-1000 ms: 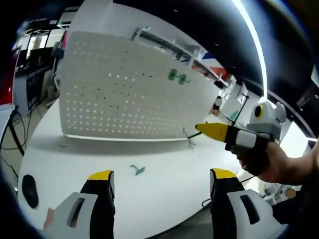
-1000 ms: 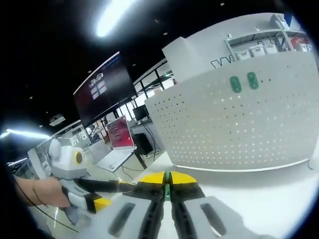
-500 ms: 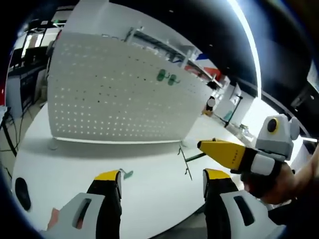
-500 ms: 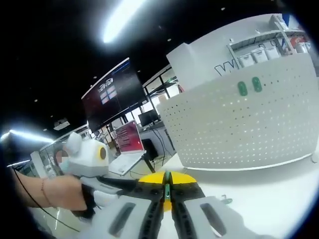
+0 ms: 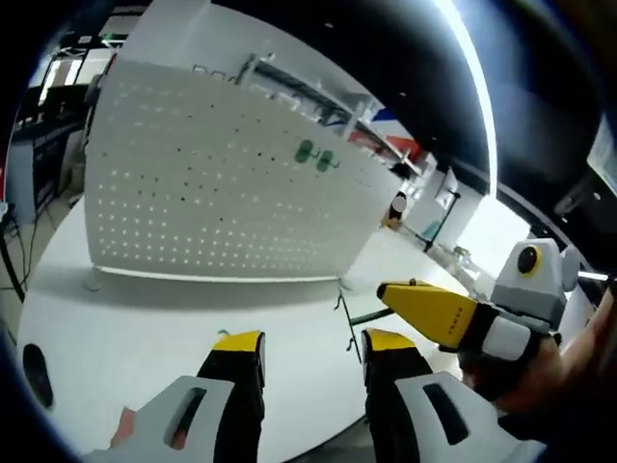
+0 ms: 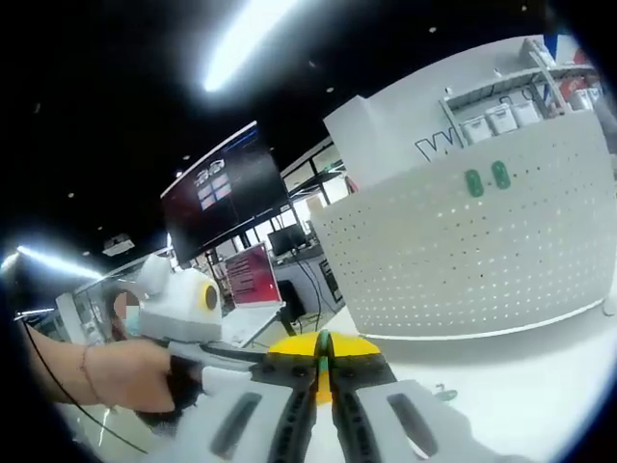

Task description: Insert the hook assembly into the mounting plate slot until the hook locks in place.

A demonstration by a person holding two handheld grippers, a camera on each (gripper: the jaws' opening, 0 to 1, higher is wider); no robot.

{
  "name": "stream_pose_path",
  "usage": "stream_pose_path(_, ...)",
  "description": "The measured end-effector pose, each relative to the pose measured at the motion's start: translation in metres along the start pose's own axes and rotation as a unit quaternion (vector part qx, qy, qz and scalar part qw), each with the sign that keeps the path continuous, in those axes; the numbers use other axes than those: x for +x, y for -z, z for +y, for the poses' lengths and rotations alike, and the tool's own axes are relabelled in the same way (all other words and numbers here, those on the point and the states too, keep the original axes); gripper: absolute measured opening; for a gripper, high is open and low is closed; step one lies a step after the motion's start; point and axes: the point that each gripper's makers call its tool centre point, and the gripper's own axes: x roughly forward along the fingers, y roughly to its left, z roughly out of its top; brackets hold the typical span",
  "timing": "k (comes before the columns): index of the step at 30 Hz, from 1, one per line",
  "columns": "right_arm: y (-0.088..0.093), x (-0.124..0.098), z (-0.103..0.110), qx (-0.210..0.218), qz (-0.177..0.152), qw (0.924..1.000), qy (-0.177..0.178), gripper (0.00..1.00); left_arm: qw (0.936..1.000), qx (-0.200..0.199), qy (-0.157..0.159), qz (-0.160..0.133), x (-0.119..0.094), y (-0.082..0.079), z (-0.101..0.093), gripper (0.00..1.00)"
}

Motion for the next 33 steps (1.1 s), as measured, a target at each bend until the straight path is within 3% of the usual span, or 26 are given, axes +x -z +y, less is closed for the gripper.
stream_pose_path(13,0.001,0.001,0.005,-0.013,-0.005,0.9999,-0.003,0.00,0.9987,-0.033,0.039,0.004,0.002,0.003,-0.009,0.21)
stream_pose_path(16,0.003,0.004,0.006,-0.016,0.000,0.9999,-0.005,0.00,0.9991,-0.029,0.030,0.010,0.001,0.005,-0.005,0.24)
stream_pose_path(33,0.013,0.012,0.015,-0.029,0.016,0.9993,-0.019,0.00,0.9977,-0.043,0.052,0.006,0.000,0.004,-0.007,0.05)
